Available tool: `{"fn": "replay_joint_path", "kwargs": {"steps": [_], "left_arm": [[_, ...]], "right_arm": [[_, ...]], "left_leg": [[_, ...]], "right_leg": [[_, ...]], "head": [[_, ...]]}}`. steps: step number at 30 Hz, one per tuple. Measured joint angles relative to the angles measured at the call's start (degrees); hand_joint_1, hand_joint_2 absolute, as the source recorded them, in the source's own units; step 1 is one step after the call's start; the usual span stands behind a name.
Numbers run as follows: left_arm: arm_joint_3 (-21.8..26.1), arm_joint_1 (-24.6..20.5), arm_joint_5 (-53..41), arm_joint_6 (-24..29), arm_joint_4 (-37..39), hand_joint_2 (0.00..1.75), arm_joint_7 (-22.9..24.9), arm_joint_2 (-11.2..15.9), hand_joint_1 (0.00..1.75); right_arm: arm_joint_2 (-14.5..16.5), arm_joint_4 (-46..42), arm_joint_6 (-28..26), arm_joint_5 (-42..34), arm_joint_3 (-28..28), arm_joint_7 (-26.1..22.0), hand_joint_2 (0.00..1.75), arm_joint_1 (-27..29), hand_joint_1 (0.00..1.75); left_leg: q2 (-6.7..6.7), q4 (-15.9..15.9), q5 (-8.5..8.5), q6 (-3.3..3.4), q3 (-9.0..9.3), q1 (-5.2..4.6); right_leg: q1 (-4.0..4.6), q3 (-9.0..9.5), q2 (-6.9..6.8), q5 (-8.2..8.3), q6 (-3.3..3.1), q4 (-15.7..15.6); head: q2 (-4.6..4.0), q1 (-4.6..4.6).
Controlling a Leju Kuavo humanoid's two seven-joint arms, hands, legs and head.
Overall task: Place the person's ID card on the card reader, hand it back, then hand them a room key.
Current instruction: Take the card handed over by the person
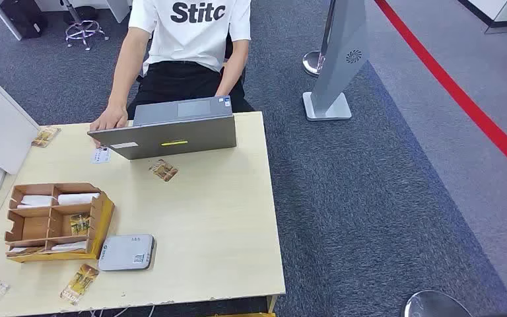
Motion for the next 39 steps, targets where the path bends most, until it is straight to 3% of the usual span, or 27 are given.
{"fn": "replay_joint_path", "kwargs": {"steps": [10, 11, 14, 15, 19, 23, 25, 26, 27, 28, 29, 30, 32, 39], "left_arm": [[-0.02, 0.00, 0.00, 0.00, -0.01, 1.75, 0.00, 0.02, 0.00], [-0.02, 0.00, 0.00, 0.00, -0.01, 1.75, 0.00, 0.03, 0.44], [-0.02, 0.00, 0.00, 0.00, -0.02, 1.75, 0.00, 0.05, 1.75], [-0.02, 0.00, 0.00, 0.00, -0.01, 1.75, 0.00, 0.05, 1.75], [-0.02, 0.00, 0.00, 0.00, -0.01, 1.75, 0.00, 0.09, 1.75], [-0.02, 0.01, 0.00, 0.00, -0.02, 1.75, 0.00, 0.09, 1.75], [-0.02, 0.01, 0.00, 0.00, -0.02, 0.87, 0.00, 0.09, 1.75], [-0.02, 0.01, 0.00, 0.00, -0.02, 0.87, 0.00, 0.09, 1.75], [-0.02, 0.01, 0.00, 0.00, -0.02, 0.87, 0.00, 0.09, 1.74], [-0.02, 0.01, 0.00, 0.00, -0.02, 1.31, 0.00, 0.10, 1.74], [-0.02, 0.01, 0.00, 0.00, -0.02, 1.75, 0.00, 0.10, 1.32], [-0.02, 0.01, 0.00, 0.00, -0.02, 1.75, 0.00, 0.10, 0.89], [-0.01, 0.00, -0.04, -0.01, -0.02, 1.75, 0.00, 0.10, 0.02], [6.69, -0.71, -5.05, -1.26, -0.02, 1.75, -1.03, -0.25, 0.00]], "right_arm": [[0.00, 0.00, -0.01, 0.00, 0.00, 0.00, 1.75, 0.00, 0.00], [0.00, 0.00, -0.01, 0.00, 0.00, 0.00, 1.31, 0.00, 0.00], [0.00, 0.00, -0.01, 0.00, 0.00, 0.00, 0.00, 0.00, 1.29], [0.00, 0.00, -0.01, 0.00, 0.00, 0.00, 0.00, 0.00, 1.72], [-0.01, 0.00, 0.00, 0.00, -0.01, 0.00, 0.00, 0.01, 1.74], [-0.02, -0.02, 0.01, 0.00, -0.04, 0.00, 0.00, 0.02, 1.56], [-0.02, -0.02, 0.01, 0.00, -0.04, 0.00, 0.00, 0.03, 1.58], [-0.02, -0.02, 0.01, 0.00, -0.04, 0.00, 0.00, 0.03, 1.58], [-0.02, -0.02, 0.01, 0.00, -0.04, 0.00, 0.44, 0.03, 1.61], [-0.02, -0.02, 0.01, 0.00, -0.04, 0.00, 0.87, 0.03, 1.61], [-0.02, -0.02, 0.01, 0.00, -0.04, 0.00, 1.31, 0.03, 1.26], [-0.02, -0.02, 0.01, 0.00, -0.04, 0.00, 1.75, 0.03, 0.86], [-0.02, -0.02, 0.01, -0.01, -0.04, 0.00, 1.75, 0.02, 0.04], [0.02, 0.35, -0.60, -1.33, 0.18, -0.16, 1.75, -0.43, 0.00]], "left_leg": [[0.00, 0.00, 0.00, 0.00, 0.00, 0.00], [0.00, 0.00, 0.00, 0.00, 0.00, 0.00], [0.00, 0.00, 0.00, 0.00, 0.00, 0.00], [0.00, 0.00, 0.00, 0.00, 0.00, 0.00], [0.00, 0.00, 0.00, 0.00, 0.00, 0.00], [0.00, 0.00, 0.00, 0.00, 0.00, 0.00], [0.00, 0.00, 0.00, 0.00, 0.00, 0.00], [0.00, 0.00, 0.00, 0.00, 0.00, 0.00], [0.00, 0.00, 0.00, 0.00, 0.00, 0.00], [0.00, 0.00, 0.00, 0.00, 0.00, 0.00], [0.00, 0.00, 0.00, 0.00, 0.00, 0.00], [0.00, 0.00, 0.00, 0.00, 0.00, 0.00], [0.00, 0.00, 0.00, 0.00, 0.00, 0.00], [0.00, 0.00, 0.00, 0.00, 0.01, 0.00]], "right_leg": [[0.00, 0.00, 0.00, 0.00, 0.00, 0.00], [0.00, 0.00, 0.00, 0.00, 0.00, 0.00], [0.00, 0.00, 0.00, 0.00, 0.00, 0.00], [0.00, 0.00, 0.00, 0.00, 0.00, 0.00], [0.00, 0.00, 0.00, 0.00, 0.00, 0.00], [0.00, 0.00, 0.00, 0.00, 0.00, 0.00], [0.00, 0.00, 0.00, 0.00, 0.00, 0.00], [0.00, 0.00, 0.00, 0.00, 0.00, 0.00], [0.00, 0.00, 0.00, 0.00, 0.00, 0.00], [0.00, 0.00, 0.00, 0.00, 0.00, 0.00], [0.00, 0.00, 0.00, 0.00, 0.00, 0.00], [0.00, 0.00, 0.00, 0.00, 0.00, 0.00], [0.00, 0.00, 0.00, 0.00, 0.00, 0.00], [0.00, 0.00, 0.00, 0.00, 0.00, 0.00]], "head": [[0.00, 0.00], [0.00, 0.00], [0.01, 0.00], [0.01, 0.00], [0.01, 0.00], [0.00, -0.01], [0.00, 0.00], [0.00, 0.00], [0.00, 0.00], [0.00, 0.00], [0.00, 0.00], [0.00, 0.00], [0.00, 0.00], [0.01, 0.00]]}}
